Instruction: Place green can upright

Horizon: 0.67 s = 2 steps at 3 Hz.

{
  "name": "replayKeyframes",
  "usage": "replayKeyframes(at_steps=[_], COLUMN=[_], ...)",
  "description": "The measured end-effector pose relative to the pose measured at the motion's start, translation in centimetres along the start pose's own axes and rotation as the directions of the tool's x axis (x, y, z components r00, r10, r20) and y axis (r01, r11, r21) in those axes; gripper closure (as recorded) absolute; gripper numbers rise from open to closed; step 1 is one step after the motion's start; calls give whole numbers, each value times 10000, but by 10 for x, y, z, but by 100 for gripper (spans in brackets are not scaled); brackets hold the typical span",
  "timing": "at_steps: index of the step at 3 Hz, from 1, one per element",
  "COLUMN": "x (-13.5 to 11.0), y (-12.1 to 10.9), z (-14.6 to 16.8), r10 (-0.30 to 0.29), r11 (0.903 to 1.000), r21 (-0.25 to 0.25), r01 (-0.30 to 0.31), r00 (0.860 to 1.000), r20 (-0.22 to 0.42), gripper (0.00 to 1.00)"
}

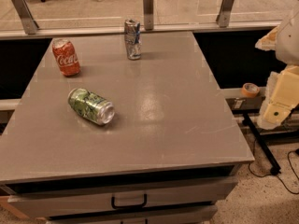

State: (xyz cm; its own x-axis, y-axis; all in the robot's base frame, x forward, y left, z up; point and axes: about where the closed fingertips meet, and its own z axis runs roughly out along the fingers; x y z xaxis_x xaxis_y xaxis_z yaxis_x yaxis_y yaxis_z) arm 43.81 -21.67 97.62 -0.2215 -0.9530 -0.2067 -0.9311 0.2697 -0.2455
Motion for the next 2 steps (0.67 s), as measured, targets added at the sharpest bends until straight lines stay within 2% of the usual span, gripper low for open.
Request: replayKeyframes(at_steps=[1, 2], x=[0, -19], y=[0, 0], z=[0, 5], r10=[0, -99], r11=[10000, 9993], r21=[2, -363], r01=[0, 109], r00=[10000, 9996], r20=[1, 272], gripper=[0, 0])
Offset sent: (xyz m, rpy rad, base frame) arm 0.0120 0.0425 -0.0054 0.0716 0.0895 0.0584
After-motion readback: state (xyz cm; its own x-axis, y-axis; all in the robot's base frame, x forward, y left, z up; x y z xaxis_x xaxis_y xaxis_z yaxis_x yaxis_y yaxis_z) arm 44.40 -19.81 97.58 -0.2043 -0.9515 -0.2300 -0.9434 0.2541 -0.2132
